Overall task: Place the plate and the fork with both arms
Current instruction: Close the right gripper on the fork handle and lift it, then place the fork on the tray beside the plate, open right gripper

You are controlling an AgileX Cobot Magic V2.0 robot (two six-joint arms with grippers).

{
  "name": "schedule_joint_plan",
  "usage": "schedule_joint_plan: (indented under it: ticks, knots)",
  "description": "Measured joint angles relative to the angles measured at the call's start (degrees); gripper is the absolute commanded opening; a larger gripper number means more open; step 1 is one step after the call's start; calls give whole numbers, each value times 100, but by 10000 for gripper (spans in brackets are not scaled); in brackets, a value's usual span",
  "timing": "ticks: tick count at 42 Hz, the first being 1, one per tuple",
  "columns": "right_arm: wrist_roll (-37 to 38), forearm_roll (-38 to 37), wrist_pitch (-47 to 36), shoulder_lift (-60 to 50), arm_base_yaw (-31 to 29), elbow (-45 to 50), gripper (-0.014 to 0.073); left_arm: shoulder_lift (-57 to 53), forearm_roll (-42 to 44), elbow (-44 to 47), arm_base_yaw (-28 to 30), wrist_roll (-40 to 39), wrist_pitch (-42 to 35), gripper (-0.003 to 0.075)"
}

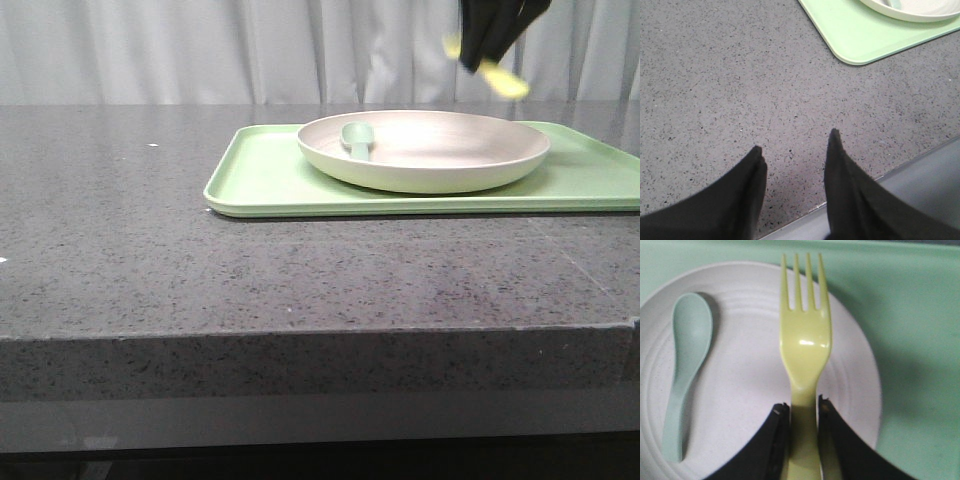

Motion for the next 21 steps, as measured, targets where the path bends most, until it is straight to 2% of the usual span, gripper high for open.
schedule_joint_plan:
  ticks: [15,21]
  knots:
    - [-366,-22,34,-504,-899,31,76,0,54,0,0,0,0,272]
    - [-549,-33,34,-504,-1099,396,76,0,54,0,0,0,-9,272]
